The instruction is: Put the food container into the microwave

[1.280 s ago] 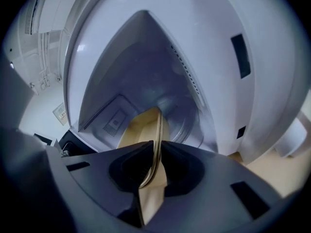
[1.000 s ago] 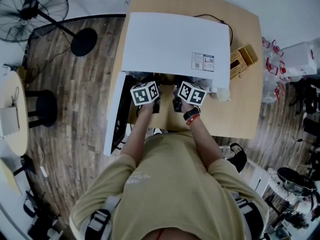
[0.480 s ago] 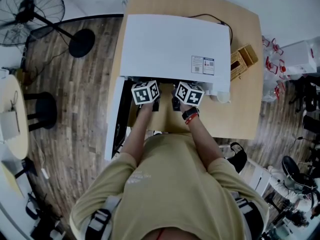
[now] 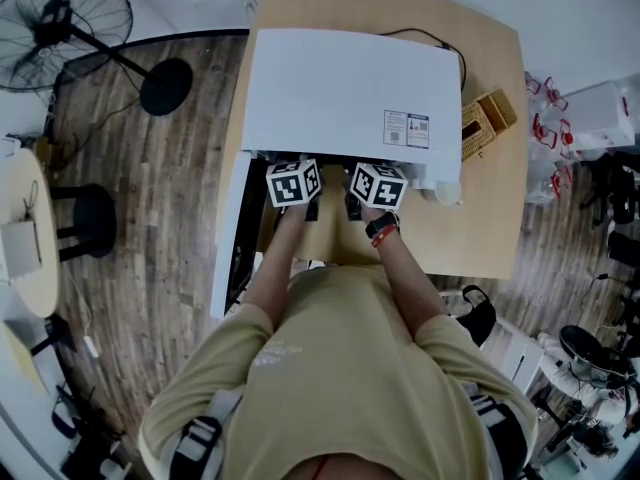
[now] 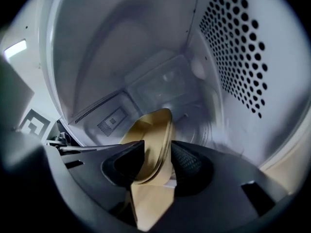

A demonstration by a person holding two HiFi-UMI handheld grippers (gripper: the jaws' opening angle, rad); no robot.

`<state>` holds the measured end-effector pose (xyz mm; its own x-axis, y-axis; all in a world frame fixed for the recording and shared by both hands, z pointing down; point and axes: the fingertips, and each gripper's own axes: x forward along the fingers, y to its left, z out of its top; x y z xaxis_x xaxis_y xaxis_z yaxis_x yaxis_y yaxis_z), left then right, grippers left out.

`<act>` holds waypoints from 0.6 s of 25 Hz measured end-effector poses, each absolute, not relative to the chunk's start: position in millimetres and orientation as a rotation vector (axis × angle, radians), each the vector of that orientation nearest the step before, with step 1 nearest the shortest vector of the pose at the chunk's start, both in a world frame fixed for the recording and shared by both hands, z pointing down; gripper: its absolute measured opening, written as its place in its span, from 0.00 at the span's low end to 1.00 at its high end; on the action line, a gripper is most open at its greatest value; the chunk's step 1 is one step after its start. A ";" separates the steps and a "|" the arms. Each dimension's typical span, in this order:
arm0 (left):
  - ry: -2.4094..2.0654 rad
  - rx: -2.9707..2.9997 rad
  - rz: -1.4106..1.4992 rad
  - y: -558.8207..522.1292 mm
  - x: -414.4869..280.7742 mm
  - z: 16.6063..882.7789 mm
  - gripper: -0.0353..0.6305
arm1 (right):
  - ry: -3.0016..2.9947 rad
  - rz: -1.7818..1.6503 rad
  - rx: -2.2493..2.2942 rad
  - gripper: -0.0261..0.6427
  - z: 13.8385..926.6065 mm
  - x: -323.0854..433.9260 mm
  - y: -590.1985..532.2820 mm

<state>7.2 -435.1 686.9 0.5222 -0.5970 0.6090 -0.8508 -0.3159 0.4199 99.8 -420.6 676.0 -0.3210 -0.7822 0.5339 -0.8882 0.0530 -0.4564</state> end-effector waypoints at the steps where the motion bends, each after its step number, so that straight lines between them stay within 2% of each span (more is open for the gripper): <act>1: -1.177 2.038 0.448 -434.3 6.5 686.1 0.34 | -2.171 1.112 1.740 0.30 675.0 100.0 -419.9; 6: -1.207 2.057 0.468 -426.3 0.7 678.6 0.34 | -2.184 1.076 1.738 0.34 667.7 102.9 -410.4; 15: -1.250 2.109 0.463 -396.8 -5.9 657.9 0.34 | -2.208 1.008 1.757 0.34 650.3 105.1 -377.1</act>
<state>-5.9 -396.8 657.9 0.4867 -0.6495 0.5842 -0.8734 -0.3469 0.3420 105.1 -377.1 650.3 -0.3050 -0.8110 0.4992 -0.9085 0.0905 -0.4080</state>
